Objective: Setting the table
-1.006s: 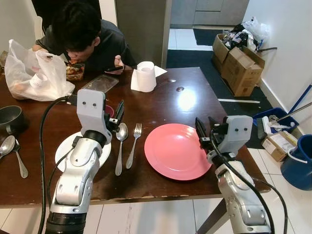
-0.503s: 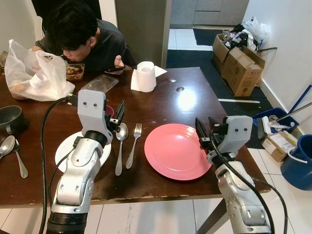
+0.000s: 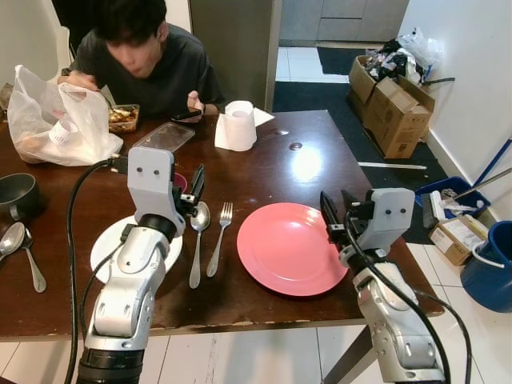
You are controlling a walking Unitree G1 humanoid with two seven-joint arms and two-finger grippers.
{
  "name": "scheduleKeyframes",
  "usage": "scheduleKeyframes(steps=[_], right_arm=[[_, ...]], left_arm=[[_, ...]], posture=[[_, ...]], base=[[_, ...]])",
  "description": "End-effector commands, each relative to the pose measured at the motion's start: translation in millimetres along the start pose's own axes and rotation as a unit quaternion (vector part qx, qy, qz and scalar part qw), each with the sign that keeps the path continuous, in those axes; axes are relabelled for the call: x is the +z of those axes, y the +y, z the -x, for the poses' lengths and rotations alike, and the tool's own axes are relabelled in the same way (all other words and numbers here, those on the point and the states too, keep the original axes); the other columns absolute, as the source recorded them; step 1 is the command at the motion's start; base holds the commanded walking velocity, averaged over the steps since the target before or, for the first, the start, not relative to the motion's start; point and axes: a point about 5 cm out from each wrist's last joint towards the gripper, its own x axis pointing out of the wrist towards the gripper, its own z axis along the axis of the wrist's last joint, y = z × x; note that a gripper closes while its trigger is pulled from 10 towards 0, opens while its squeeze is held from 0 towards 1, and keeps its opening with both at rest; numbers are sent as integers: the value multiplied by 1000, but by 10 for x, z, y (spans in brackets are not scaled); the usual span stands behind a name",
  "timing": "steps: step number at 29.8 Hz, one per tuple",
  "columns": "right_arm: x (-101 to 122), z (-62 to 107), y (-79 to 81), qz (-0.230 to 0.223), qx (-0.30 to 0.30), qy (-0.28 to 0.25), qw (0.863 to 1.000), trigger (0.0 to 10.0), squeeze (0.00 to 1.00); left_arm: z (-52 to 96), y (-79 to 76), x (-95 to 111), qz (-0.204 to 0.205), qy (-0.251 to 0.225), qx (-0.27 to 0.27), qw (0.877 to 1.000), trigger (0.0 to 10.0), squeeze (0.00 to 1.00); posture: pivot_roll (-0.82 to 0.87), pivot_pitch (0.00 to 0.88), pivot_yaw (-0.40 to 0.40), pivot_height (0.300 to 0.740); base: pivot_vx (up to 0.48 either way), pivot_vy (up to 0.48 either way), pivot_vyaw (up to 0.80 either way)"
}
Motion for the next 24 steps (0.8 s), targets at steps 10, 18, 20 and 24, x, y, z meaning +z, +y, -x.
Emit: scheduleKeyframes(steps=[10,18,20,24], right_arm=[[-26,-2,13,1,3,7,1000,10000,0],[-27,-1,13,1,3,7,1000,10000,0],[-27,-2,15,1,3,7,1000,10000,0],[-20,-11,13,2,4,5,1000,10000,0]], left_arm=[[16,20,-57,0,10,5,1000,10000,0],[8,14,-50,-1,9,3,1000,10000,0],[7,14,-50,-1,8,2,1000,10000,0],[4,18,-49,-1,8,1,1000,10000,0]], posture=[[41,0,73,740],[40,0,75,740],[40,0,74,740],[40,0,75,740]], base=[[0,0,0],[0,0,0],[0,0,0],[0,0,0]])
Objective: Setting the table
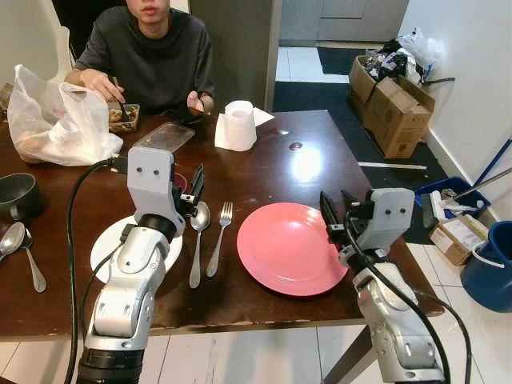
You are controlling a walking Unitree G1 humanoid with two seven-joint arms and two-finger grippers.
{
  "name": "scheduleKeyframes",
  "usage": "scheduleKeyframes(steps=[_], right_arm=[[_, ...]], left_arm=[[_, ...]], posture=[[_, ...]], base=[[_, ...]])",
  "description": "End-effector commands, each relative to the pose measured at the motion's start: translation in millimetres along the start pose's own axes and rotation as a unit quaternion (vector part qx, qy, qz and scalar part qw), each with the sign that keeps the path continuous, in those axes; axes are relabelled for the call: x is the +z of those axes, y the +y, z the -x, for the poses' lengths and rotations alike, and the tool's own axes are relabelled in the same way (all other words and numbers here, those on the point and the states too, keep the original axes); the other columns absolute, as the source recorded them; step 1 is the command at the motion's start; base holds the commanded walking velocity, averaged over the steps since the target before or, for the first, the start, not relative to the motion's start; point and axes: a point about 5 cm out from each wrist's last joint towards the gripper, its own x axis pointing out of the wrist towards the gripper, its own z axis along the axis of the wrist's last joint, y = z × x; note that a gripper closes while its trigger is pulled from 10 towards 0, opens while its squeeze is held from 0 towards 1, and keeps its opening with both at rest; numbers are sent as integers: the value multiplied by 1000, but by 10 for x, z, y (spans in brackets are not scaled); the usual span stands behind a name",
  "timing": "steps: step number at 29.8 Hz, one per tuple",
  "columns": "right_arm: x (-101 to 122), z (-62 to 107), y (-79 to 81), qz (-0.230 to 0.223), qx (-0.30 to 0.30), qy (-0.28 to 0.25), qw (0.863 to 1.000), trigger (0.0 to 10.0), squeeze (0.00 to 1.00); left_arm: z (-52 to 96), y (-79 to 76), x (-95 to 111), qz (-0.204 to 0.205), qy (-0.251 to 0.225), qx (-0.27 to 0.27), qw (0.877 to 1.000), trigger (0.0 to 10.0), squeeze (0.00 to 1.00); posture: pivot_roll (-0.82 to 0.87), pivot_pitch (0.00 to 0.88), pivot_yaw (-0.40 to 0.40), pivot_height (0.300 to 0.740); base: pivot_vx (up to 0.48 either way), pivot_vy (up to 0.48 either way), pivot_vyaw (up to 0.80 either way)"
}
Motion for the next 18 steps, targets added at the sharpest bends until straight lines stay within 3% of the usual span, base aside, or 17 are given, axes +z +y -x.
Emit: scheduleKeyframes(steps=[1,18], right_arm=[[-20,-13,11,2,3,5,1000,10000,0],[-21,-8,-10,2,-3,7,1000,10000,0]], left_arm=[[2,17,-49,-1,8,1,1000,10000,0],[-12,25,-41,1,7,8,1000,10000,0]], posture=[[40,0,75,740],[19,0,68,740]], base=[[0,0,0],[0,0,0]])
